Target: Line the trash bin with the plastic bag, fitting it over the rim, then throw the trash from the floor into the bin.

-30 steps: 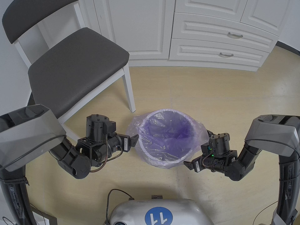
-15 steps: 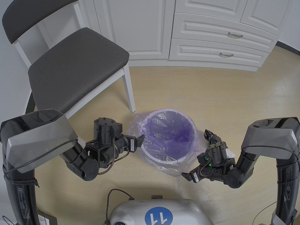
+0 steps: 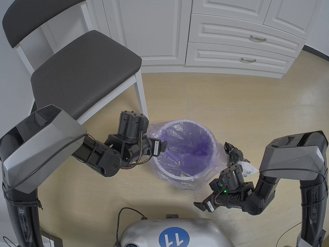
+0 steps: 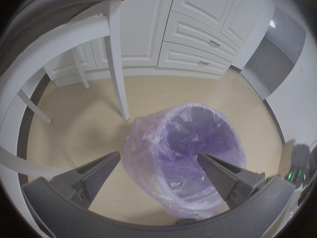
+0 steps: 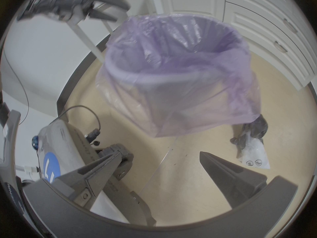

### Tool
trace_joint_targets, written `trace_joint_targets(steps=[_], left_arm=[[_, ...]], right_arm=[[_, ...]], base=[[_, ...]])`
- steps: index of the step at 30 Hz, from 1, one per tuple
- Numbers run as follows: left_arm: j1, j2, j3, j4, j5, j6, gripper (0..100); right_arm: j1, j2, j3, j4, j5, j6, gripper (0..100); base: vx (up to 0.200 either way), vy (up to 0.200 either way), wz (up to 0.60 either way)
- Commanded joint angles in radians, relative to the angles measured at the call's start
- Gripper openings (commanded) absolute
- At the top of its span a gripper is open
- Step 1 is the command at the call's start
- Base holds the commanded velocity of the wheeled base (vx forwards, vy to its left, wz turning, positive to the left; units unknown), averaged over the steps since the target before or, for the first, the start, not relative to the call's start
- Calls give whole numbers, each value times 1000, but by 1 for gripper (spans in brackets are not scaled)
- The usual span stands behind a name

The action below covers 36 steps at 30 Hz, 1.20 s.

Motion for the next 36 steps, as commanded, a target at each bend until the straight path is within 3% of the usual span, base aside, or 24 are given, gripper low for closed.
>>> trace_joint_targets(steps=[1, 7, 15, 20, 23, 28, 36], left_arm=[[-35, 41, -136, 86, 67, 0, 100], [-39, 119, -275, 239, 119, -3, 100], [-45, 197, -398, 330, 144, 1, 100], [-45, 292, -582, 494, 256, 21, 100], [-45, 322, -639, 555, 272, 23, 100], [-45, 311, -623, 595, 271, 20, 100], [-58, 159, -412, 603, 262, -16, 100]], right_arm=[[57, 93, 12, 6, -4, -4, 100], [65, 50, 51, -51, -5, -8, 100], [50, -120, 118, -55, 4, -22, 100], [-13, -187, 132, -52, 9, -62, 100], [-47, -210, 128, -51, 25, -74, 100], [-111, -235, 114, -49, 45, -91, 100], [-193, -235, 54, -5, 50, -99, 100]], base=[[0, 0, 0], [0, 0, 0], [0, 0, 0], [0, 0, 0], [0, 0, 0], [0, 0, 0], [0, 0, 0]])
